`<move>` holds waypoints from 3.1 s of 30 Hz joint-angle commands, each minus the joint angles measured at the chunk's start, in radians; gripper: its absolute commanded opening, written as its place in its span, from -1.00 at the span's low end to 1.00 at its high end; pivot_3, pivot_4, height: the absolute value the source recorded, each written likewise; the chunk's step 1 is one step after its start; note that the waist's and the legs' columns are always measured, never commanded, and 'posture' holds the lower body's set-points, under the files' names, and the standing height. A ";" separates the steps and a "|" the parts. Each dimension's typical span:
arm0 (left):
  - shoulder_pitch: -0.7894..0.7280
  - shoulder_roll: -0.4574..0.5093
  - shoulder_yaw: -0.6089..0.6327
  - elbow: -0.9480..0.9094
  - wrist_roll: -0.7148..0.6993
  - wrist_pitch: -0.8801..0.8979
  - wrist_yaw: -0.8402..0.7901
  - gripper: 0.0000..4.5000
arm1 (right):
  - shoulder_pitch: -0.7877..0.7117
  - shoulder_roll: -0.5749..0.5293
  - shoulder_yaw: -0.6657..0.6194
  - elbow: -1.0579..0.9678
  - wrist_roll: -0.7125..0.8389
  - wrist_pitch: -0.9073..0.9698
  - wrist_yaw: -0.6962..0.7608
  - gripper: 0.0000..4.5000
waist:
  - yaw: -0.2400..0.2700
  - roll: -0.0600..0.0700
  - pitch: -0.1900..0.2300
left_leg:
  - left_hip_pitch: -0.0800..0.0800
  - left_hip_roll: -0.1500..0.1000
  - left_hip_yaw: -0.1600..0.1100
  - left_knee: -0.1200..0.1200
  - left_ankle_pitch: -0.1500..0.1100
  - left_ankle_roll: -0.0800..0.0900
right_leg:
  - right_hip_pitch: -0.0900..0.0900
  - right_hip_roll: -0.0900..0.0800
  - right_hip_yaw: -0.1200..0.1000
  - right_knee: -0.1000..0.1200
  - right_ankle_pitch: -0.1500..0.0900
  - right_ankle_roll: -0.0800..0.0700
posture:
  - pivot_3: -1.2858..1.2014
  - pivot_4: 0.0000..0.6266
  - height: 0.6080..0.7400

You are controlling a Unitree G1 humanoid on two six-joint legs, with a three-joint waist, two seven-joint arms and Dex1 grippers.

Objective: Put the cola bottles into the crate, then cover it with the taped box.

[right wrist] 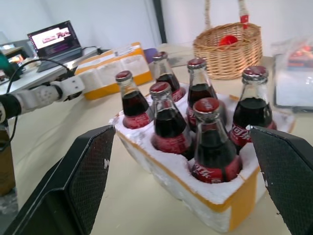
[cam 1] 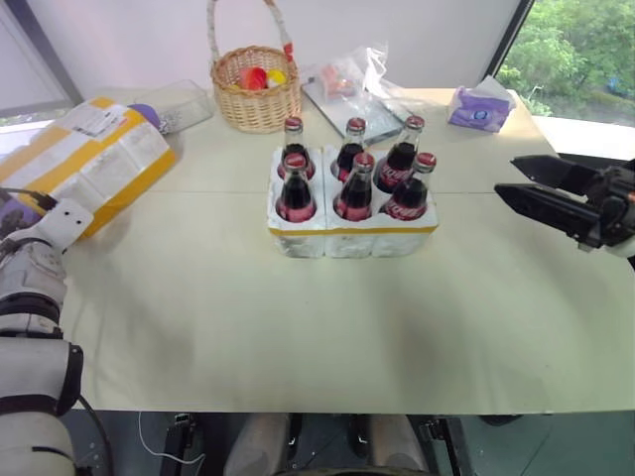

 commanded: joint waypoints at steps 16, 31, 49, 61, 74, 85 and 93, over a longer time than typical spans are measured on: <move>-0.053 0.040 0.004 0.036 -0.007 -0.021 -0.007 -0.84 | 0.049 -0.019 -0.056 -0.045 0.013 -0.036 0.024 1.00 | 0.001 -0.001 0.000 | 0.000 0.000 0.000 0.000 0.000 0.000 | 0.000 0.000 0.000 0.000 0.000 0.000 | 0.03 -0.52 1.00; 0.154 0.128 0.050 -0.150 -0.065 -0.246 -0.031 -0.84 | 0.014 -0.044 0.014 0.005 -0.040 -0.068 0.079 1.00 | -0.002 -0.001 0.000 | 0.000 0.000 0.000 0.000 0.000 0.000 | 0.000 0.000 0.001 0.000 0.000 0.000 | 0.03 -0.52 1.00; 0.271 0.051 -0.026 -0.305 0.055 -0.159 -0.030 -0.84 | -0.035 -0.090 0.088 0.027 -0.092 -0.067 0.175 1.00 | 0.016 0.005 -0.004 | 0.004 0.000 0.000 0.000 0.000 0.000 | 0.004 -0.001 0.000 0.000 0.000 0.000 | 0.03 -0.52 1.00; 0.242 0.018 -0.026 -0.368 0.072 -0.086 -0.031 0.79 | -0.019 -0.074 0.075 -0.012 -0.098 -0.067 0.139 1.00 | 0.017 0.005 -0.004 | 0.006 0.000 0.000 0.000 0.000 0.000 | 0.006 -0.001 0.000 -0.001 0.000 0.000 | 0.03 -0.52 1.00; 0.087 -0.025 -0.053 -0.247 0.098 -0.005 -0.015 0.79 | -0.019 -0.047 0.066 -0.019 -0.084 -0.062 0.088 1.00 | 0.003 0.004 -0.003 | 0.006 0.000 0.000 0.000 0.000 0.000 | 0.006 0.000 -0.001 -0.001 0.000 0.000 | 0.03 -0.52 1.00; -0.015 -0.034 -0.065 -0.111 0.089 -0.022 0.006 0.79 | 0.001 -0.029 0.046 -0.031 -0.064 -0.066 0.045 1.00 | 0.002 0.002 -0.002 | 0.006 0.000 0.000 -0.001 0.000 0.000 | 0.006 0.000 -0.001 -0.001 0.000 0.000 | 0.03 -0.52 1.00; -0.080 -0.048 -0.088 -0.020 0.093 -0.050 -0.003 0.79 | 0.009 -0.030 0.022 -0.035 -0.046 -0.063 0.032 1.00 | 0.002 0.001 -0.002 | 0.005 0.000 0.000 -0.001 0.000 0.000 | 0.006 0.000 -0.001 -0.002 0.000 0.000 | 0.03 -0.52 1.00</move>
